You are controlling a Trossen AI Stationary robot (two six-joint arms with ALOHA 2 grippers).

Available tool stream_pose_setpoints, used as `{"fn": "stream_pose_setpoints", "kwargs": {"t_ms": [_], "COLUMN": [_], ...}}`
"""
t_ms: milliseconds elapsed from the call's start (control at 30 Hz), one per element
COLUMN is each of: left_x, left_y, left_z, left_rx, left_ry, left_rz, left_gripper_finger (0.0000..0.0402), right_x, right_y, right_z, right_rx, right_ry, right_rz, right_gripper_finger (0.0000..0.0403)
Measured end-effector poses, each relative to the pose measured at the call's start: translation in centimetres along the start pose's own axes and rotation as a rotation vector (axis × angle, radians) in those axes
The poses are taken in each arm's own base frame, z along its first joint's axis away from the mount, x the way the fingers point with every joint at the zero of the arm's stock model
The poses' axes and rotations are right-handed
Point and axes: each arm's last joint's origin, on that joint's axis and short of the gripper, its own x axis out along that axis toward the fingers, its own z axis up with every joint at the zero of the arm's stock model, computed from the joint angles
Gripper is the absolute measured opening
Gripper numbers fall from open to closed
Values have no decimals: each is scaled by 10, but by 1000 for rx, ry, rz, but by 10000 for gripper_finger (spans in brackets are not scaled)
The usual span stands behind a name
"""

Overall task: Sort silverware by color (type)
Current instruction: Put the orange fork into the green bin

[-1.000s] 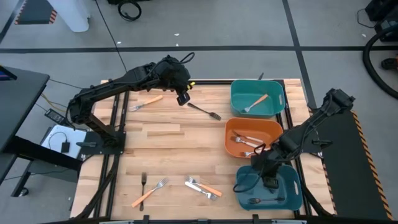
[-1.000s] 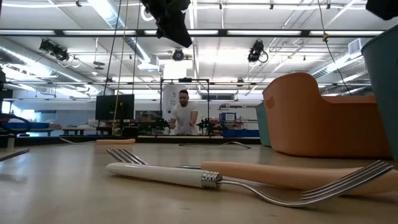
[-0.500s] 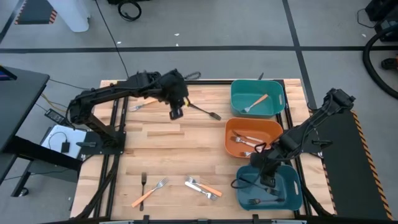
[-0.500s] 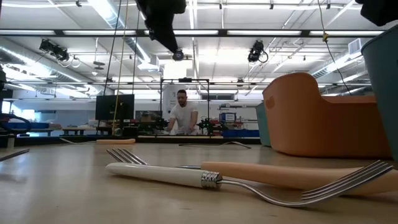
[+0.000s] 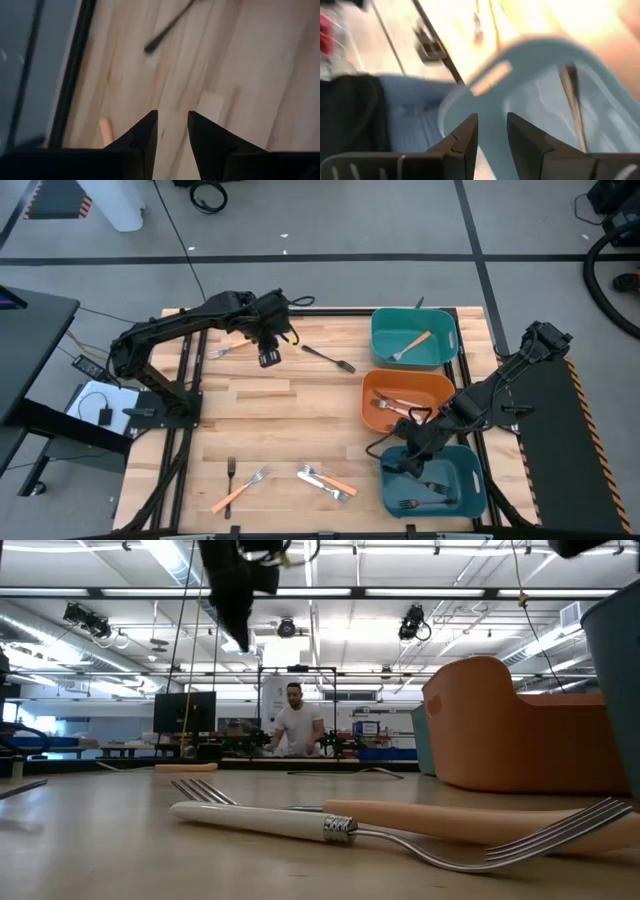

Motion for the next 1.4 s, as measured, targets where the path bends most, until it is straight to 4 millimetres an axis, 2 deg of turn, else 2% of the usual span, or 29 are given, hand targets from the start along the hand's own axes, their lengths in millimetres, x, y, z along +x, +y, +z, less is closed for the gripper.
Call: {"fn": "stream_pose_setpoints", "kwargs": {"t_ms": [100,200,367,533,800,933,1067,1233,1400], "left_x": [12,21,27,31,28,22,21,32,51], "left_y": [-1,-13,-40,-73,-118,-145,-173,-196,-213], "left_z": [-11,-24,-39,-48,-78,-95,-115,-141,-159], "left_rx": [-51,-53,-35,-25,-165,-222,-203,-197,-375], "left_ry": [81,191,330,368,404,408,416,461,592], "left_rz": [-62,-118,-138,-143,-103,-85,-75,-99,-275], "left_gripper_finger": [116,116,116,116,116,116,116,116,127], "right_x": [-1,-2,-5,-10,-15,-21,-27,-32,-35], "right_y": [3,1,-4,-11,-20,-27,-35,-42,-43], "right_z": [7,17,36,55,74,77,77,78,78], "right_rx": [-13,14,61,113,-23,-76,-131,-193,-188], "right_ry": [-117,-202,-333,-426,-316,-215,-153,-136,-135], "right_rz": [24,3,-29,-60,-67,-69,-107,-150,-151], "right_gripper_finger": [110,110,110,110,110,110,110,110,110]}}
